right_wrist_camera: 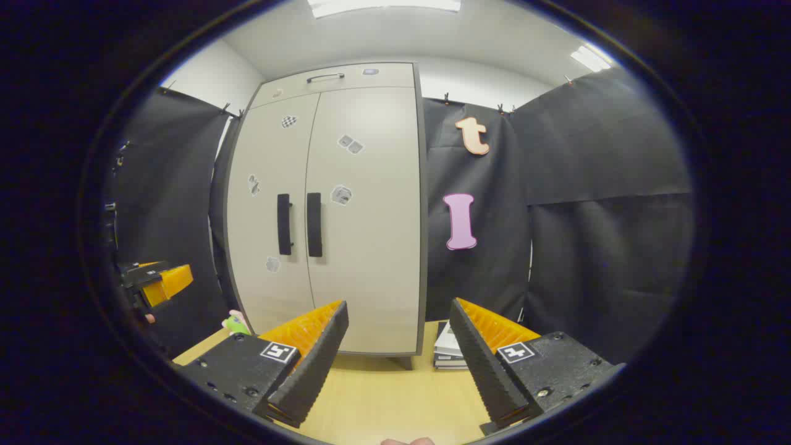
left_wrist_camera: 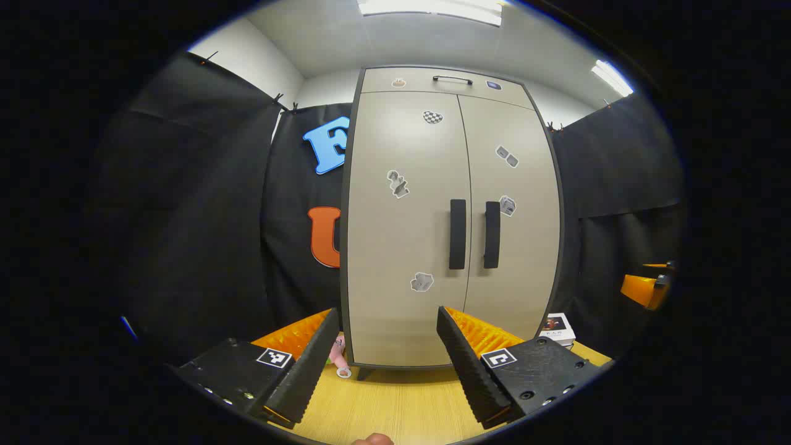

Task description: Open the right door of the double-door shoe cabinet with the right hand, and open the left door with the left hand.

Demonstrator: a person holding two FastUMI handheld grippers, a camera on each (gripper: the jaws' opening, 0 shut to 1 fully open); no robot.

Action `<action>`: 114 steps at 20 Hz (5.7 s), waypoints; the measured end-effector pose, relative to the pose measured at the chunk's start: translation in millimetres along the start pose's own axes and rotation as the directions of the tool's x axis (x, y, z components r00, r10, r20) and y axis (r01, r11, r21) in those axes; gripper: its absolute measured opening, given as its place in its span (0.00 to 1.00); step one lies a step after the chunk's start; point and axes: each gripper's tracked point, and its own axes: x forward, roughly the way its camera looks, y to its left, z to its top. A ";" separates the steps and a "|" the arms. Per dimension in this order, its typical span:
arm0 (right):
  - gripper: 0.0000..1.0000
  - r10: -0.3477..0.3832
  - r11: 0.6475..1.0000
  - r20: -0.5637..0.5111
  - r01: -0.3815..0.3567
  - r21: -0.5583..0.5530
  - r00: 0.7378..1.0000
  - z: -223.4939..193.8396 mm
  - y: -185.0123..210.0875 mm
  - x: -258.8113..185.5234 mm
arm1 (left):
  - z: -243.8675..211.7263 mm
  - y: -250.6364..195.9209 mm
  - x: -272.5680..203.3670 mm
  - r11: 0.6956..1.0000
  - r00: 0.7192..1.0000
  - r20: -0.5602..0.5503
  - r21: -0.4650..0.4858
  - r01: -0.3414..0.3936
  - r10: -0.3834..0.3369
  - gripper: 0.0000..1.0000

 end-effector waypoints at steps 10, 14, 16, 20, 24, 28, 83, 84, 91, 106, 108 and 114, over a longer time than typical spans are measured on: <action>1.00 0.010 1.000 0.050 -0.011 0.008 0.999 31.8 7.9 -4.3 | 36.9 -4.0 -7.4 1.000 0.999 0.052 0.016 0.017 -0.018 0.95; 1.00 0.004 1.000 0.045 -0.004 -0.002 0.999 28.4 11.1 -9.2 | 38.4 -0.8 -10.2 1.000 0.998 0.056 0.028 0.009 -0.011 0.95; 1.00 0.000 1.000 0.042 0.000 -0.001 0.999 26.5 10.4 -9.4 | 38.2 -0.1 -11.2 0.999 0.998 0.058 0.032 0.005 -0.007 0.95; 1.00 -0.010 1.000 0.033 0.009 0.014 0.999 22.2 9.8 -9.2 | 35.5 1.7 -11.5 0.999 0.998 0.056 0.036 0.002 -0.004 0.95; 1.00 0.019 1.000 0.054 -0.020 0.018 0.998 22.0 20.1 2.3 | 29.3 -2.2 -14.1 0.999 0.999 0.038 0.042 0.024 -0.026 0.95; 1.00 0.067 0.998 0.036 -0.068 0.015 0.997 20.1 38.3 20.4 | 28.6 2.1 -16.7 0.999 0.999 0.045 0.044 0.023 -0.025 0.95; 0.24 0.249 0.968 -0.030 -0.250 -0.036 0.968 70.6 146.4 185.2 | -36.4 31.1 -54.8 1.000 0.998 -0.059 -0.016 0.004 -0.005 0.95; 0.23 0.257 0.966 -0.033 -0.258 -0.031 0.966 69.9 143.8 181.1 | -35.7 31.0 -56.4 1.000 0.998 -0.056 -0.015 0.002 -0.003 0.95; 0.21 0.285 0.958 -0.035 -0.286 -0.027 0.958 68.5 116.8 143.8 | -33.9 28.2 -58.5 1.000 0.999 -0.053 0.000 -0.009 0.009 0.95; 0.20 0.244 0.968 -0.033 -0.246 -0.059 0.969 71.7 3.3 80.4 | -37.2 -19.3 -48.7 0.998 0.997 -0.063 -0.018 0.052 -0.053 0.95; 0.20 0.220 0.974 -0.029 -0.221 -0.055 0.975 71.5 -13.7 78.7 | -36.6 -26.8 -46.3 0.998 0.996 -0.063 -0.019 0.064 -0.065 0.95; 0.08 0.054 0.995 -0.016 -0.056 -0.081 0.998 72.0 -87.6 81.8 | -34.1 -47.7 -41.9 0.996 0.994 -0.055 -0.021 0.091 -0.092 0.95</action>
